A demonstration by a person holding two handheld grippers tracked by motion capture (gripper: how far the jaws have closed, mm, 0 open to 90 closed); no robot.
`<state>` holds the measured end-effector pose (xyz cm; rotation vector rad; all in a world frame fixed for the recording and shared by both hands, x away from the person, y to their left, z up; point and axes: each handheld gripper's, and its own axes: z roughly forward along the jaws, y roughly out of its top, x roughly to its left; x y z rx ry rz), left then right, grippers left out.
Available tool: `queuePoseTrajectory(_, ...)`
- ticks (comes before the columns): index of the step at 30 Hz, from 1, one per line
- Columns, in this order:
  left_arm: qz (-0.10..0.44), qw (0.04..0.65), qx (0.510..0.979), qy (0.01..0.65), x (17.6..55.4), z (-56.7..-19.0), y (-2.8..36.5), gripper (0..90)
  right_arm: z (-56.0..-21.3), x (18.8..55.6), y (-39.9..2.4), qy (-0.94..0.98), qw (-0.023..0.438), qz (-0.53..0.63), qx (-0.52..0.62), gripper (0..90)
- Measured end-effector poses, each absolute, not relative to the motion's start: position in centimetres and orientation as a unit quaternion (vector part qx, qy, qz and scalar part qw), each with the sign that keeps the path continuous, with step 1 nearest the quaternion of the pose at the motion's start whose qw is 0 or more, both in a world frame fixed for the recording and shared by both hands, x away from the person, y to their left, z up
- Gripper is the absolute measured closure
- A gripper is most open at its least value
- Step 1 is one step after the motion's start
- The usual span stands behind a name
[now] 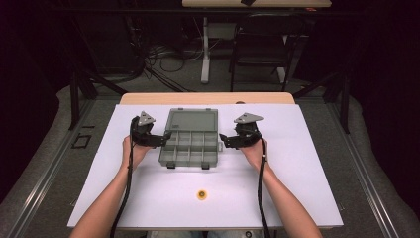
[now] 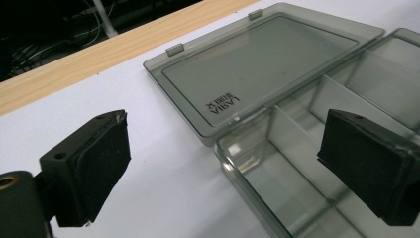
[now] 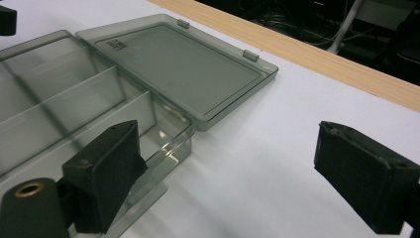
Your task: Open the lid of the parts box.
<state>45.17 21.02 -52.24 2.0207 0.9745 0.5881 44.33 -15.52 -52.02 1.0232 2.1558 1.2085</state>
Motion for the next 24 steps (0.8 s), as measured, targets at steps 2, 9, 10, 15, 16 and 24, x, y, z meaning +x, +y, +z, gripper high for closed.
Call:
queuePoseTrajectory(2, 0.230, 0.400, 0.800, 0.384, 44.7, -52.3, 21.1, 3.4, -52.0, 43.7, -15.8, 0.788, 0.232, 0.439, 0.365, 8.5)
queuePoseTrajectory(9, 0.239, 0.395, 0.807, 0.369, 42.7, -51.9, 21.3, 1.9, -52.0, 41.9, -16.9, 0.798, 0.216, 0.440, 0.351, 4.1)
queuePoseTrajectory(10, 0.243, 0.391, 0.808, 0.367, 42.3, -51.8, 21.3, 1.6, -52.0, 41.6, -17.1, 0.801, 0.214, 0.438, 0.348, 4.0)
queuePoseTrajectory(15, 0.252, 0.376, 0.819, 0.353, 40.6, -51.6, 20.9, 0.6, -51.8, 40.3, -17.8, 0.803, 0.204, 0.445, 0.341, 0.7)
queuePoseTrajectory(16, 0.251, 0.377, 0.819, 0.352, 40.2, -51.6, 20.9, 0.5, -51.8, 40.0, -17.9, 0.803, 0.203, 0.445, 0.340, 0.6)
queuePoseTrajectory(24, 0.256, 0.371, 0.828, 0.333, 37.8, -51.6, 20.2, 0.5, -51.5, 37.4, -18.5, 0.810, 0.203, 0.451, 0.314, 0.1)
